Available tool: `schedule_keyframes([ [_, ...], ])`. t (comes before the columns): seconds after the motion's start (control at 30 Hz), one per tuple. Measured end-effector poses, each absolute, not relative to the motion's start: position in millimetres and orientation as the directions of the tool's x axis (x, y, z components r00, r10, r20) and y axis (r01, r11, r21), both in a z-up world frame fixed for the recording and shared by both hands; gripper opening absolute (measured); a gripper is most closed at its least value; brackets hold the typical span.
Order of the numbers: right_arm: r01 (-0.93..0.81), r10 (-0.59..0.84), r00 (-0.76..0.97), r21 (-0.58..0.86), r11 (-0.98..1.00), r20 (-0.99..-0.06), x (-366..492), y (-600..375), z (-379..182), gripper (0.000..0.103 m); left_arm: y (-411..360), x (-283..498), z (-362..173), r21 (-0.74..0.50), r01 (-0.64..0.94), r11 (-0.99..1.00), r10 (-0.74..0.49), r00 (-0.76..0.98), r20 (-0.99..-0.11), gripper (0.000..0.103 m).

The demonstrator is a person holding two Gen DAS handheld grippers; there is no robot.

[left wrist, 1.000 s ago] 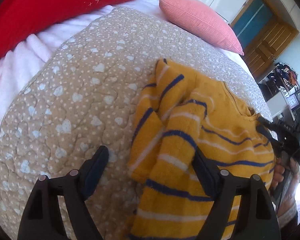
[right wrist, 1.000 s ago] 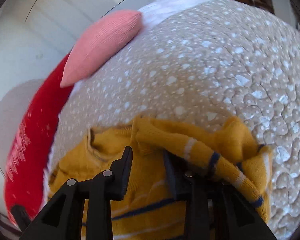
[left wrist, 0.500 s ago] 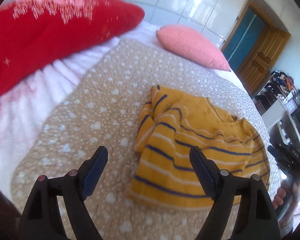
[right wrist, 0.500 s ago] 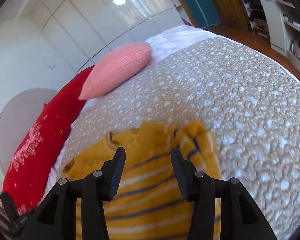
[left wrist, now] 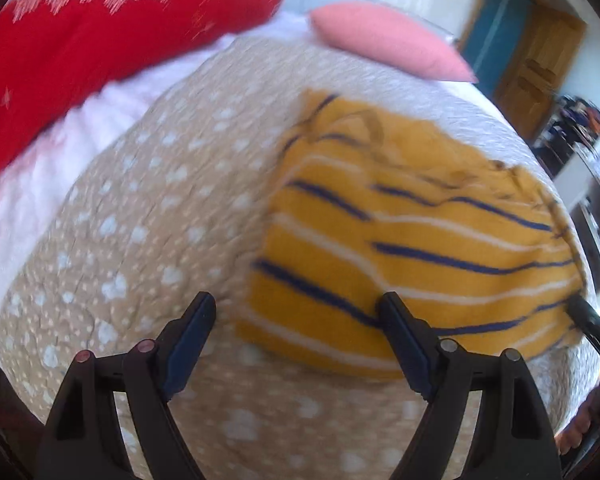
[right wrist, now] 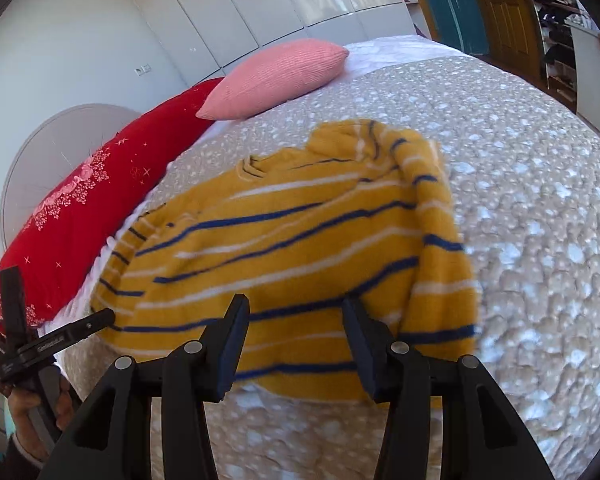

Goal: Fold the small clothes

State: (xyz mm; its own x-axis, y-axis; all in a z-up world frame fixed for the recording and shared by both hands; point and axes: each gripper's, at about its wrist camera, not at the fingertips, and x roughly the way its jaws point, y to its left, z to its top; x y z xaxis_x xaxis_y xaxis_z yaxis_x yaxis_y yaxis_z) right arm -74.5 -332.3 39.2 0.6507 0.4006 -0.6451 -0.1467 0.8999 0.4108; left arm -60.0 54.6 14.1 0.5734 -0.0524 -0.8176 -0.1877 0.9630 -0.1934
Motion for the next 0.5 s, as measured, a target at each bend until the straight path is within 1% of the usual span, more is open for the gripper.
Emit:
schedule_keyframes([
  [0.07, -0.143, 0.4, 0.659, 0.416, 0.898, -0.637, -77, -343, 39, 0.048, 69, -62, 10, -0.249, -0.2, 0.948, -0.091, 0.579, -0.81, 0.083],
  [0.17, -0.095, 0.378, 0.679, 0.435, 0.895, -0.63, -79, -358, 42, 0.048, 78, -66, 16, -0.234, -0.222, 0.947, -0.062, 0.587, -0.807, 0.083],
  [0.2, -0.054, 0.339, 0.692, 0.422, 0.905, -0.638, -80, -362, 44, 0.051, 82, -68, 16, -0.239, -0.23, 0.943, -0.06, 0.589, -0.806, 0.083],
  [0.23, -0.023, 0.31, 0.702, 0.415, 0.909, -0.641, -80, -366, 45, 0.051, 86, -70, 17, -0.252, -0.239, 0.938, -0.067, 0.589, -0.805, 0.083],
  [0.3, 0.008, 0.303, 0.725, 0.448, 0.894, -0.618, -84, -374, 49, 0.051, 94, -72, 17, -0.272, -0.254, 0.928, -0.074, 0.591, -0.803, 0.083],
  [0.33, 0.019, 0.281, 0.739, 0.436, 0.9, -0.612, -88, -374, 54, 0.051, 96, -74, 19, -0.277, -0.261, 0.925, -0.072, 0.595, -0.8, 0.083],
  [0.37, 0.022, 0.249, 0.757, 0.404, 0.914, -0.605, -92, -370, 61, 0.055, 98, -76, 23, -0.275, -0.265, 0.924, -0.064, 0.602, -0.796, 0.083],
  [0.4, 0.009, 0.228, 0.772, 0.369, 0.929, -0.593, -95, -364, 68, 0.055, 98, -78, 27, -0.272, -0.267, 0.924, -0.057, 0.609, -0.791, 0.083],
  [0.5, -0.05, 0.233, 0.787, 0.318, 0.947, -0.571, -99, -342, 83, 0.055, 93, -86, 45, -0.259, -0.253, 0.932, -0.036, 0.647, -0.761, 0.083],
])
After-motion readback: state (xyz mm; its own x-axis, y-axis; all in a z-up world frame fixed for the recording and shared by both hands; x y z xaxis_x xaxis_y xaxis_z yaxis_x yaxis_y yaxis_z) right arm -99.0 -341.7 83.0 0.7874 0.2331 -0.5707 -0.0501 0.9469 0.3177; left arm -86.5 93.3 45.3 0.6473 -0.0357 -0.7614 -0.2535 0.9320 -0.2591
